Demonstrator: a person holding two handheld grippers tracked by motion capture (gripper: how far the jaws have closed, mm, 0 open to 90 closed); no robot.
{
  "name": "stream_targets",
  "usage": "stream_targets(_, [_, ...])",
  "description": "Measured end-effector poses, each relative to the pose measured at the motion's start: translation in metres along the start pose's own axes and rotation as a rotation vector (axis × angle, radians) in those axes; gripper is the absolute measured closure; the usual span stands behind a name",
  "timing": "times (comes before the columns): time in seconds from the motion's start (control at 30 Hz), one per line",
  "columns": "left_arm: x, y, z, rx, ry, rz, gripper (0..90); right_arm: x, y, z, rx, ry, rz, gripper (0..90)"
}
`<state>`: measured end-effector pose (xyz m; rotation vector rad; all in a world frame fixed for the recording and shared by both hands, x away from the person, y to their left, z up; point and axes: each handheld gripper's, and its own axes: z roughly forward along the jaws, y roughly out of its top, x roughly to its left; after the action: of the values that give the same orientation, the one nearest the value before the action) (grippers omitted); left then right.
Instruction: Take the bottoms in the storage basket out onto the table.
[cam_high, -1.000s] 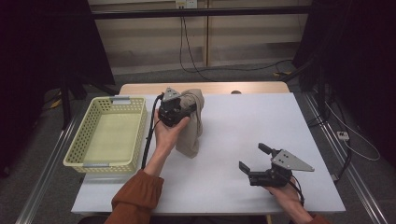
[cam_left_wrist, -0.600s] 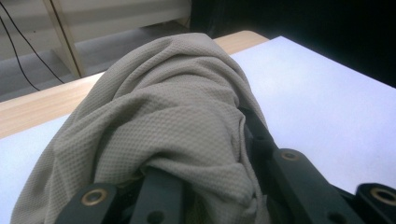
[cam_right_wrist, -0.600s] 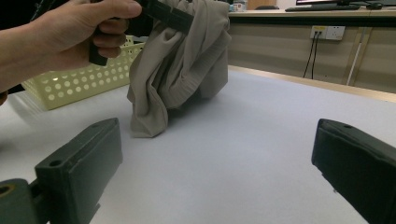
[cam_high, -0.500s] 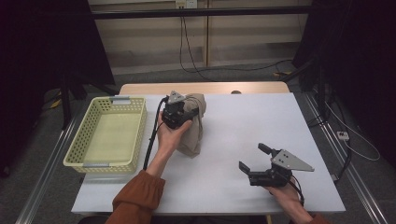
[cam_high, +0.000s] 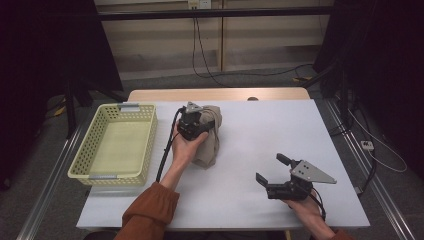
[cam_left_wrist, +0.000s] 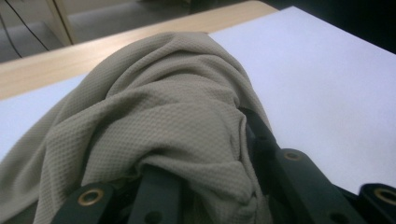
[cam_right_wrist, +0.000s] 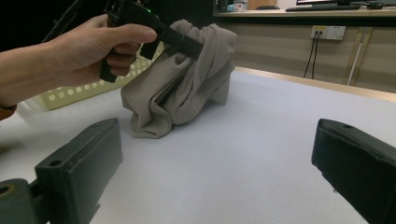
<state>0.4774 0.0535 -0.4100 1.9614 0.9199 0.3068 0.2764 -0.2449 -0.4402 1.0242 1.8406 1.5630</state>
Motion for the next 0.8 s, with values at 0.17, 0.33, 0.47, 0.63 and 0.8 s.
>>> stream_targets(0.17, [0.003, -0.003, 0.004, 0.001, 0.023, -0.012, 72.1, 0.0, 0.0, 0.0, 0.0, 0.0, -0.002, 2.0])
stream_targets(0.33, [0.005, -0.006, 0.009, 0.014, 0.028, -0.019, 71.4, 0.0, 0.0, 0.0, 0.001, 0.0, -0.002, 2.0])
stream_targets(0.47, [0.007, -0.009, 0.015, 0.034, 0.033, -0.02, 70.4, 0.0, 0.0, 0.0, 0.001, 0.001, -0.002, 2.0])
stream_targets(0.63, [0.009, -0.011, 0.019, 0.046, 0.033, -0.013, 69.2, 0.0, 0.0, 0.0, -0.001, 0.0, 0.0, 2.0])
stream_targets(0.8, [0.008, -0.015, 0.025, 0.073, 0.035, 0.001, 66.6, 0.0, 0.0, 0.0, 0.0, 0.0, -0.003, 2.0])
